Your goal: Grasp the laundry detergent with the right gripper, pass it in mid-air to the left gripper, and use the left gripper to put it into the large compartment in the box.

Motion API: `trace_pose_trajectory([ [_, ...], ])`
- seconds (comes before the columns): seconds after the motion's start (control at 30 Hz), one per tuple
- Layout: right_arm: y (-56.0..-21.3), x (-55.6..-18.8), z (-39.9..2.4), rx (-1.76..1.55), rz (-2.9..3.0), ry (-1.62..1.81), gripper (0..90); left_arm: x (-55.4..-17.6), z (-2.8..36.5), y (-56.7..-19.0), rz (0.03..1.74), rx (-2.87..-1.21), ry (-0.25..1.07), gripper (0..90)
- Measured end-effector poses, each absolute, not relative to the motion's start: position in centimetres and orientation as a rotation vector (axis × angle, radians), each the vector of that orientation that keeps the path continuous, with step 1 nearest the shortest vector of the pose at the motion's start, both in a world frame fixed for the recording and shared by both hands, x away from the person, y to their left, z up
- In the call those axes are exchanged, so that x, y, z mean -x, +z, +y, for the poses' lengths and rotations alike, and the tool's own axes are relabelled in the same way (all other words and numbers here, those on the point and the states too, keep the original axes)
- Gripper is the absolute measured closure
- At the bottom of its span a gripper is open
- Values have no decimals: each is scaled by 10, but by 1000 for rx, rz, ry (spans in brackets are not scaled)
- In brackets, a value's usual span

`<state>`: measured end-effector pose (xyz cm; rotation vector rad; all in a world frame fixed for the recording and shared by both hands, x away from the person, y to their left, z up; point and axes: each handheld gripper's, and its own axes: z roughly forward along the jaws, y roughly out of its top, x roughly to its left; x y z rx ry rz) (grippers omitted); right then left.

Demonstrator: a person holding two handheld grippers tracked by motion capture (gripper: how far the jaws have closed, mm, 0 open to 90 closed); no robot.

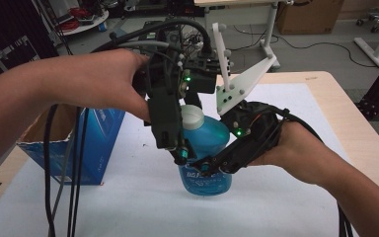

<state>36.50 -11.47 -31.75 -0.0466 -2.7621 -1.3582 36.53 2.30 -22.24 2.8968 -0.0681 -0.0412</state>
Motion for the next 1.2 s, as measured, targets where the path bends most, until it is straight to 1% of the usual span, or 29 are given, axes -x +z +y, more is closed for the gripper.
trace_pose_trajectory([
  [0.2, -318, -366, -113, 34, -2766, -1348, 446, -366, 19, -226, -75, -2916, -46, 28],
  [0.23, -318, -367, -112, 26, -2769, -1349, 446, -366, 19, -227, -88, -2919, -49, 42],
  [0.27, -318, -367, -112, 21, -2773, -1346, 446, -365, 18, -227, -103, -2919, -66, 103],
  [0.3, -317, -366, -112, 21, -2770, -1345, 446, -365, 18, -228, -112, -2927, -66, 128],
  [0.37, -317, -366, -112, 30, -2765, -1351, 446, -365, 17, -229, -108, -2931, -64, 129],
  [0.5, -317, -366, -112, 36, -2761, -1354, 446, -365, 17, -229, -111, -2933, -63, 162],
  [0.57, -317, -366, -112, 34, -2763, -1354, 446, -365, 18, -229, -116, -2933, -67, 202],
  [0.63, -317, -366, -112, 36, -2761, -1356, 446, -365, 18, -230, -117, -2933, -64, 210],
  [0.7, -317, -366, -112, 36, -2759, -1359, 446, -365, 18, -230, -124, -2934, -64, 242],
  [0.77, -317, -366, -112, 35, -2762, -1358, 446, -365, 17, -229, -124, -2939, -63, 245],
  [0.83, -317, -366, -112, 40, -2762, -1354, 446, -365, 17, -229, -142, -2932, -68, 294],
  [0.9, -317, -366, -112, 38, -2764, -1354, 446, -364, 17, -229, -144, -2931, -67, 299],
  [0.93, -317, -366, -112, 38, -2763, -1354, 446, -364, 17, -229, -147, -2930, -65, 319],
  [1.07, -317, -365, -112, 43, -2764, -1349, 447, -364, 16, -230, -147, -2933, -65, 320],
  [1.2, -317, -365, -111, 39, -2766, -1348, 447, -364, 17, -230, -156, -2934, -49, 355],
])
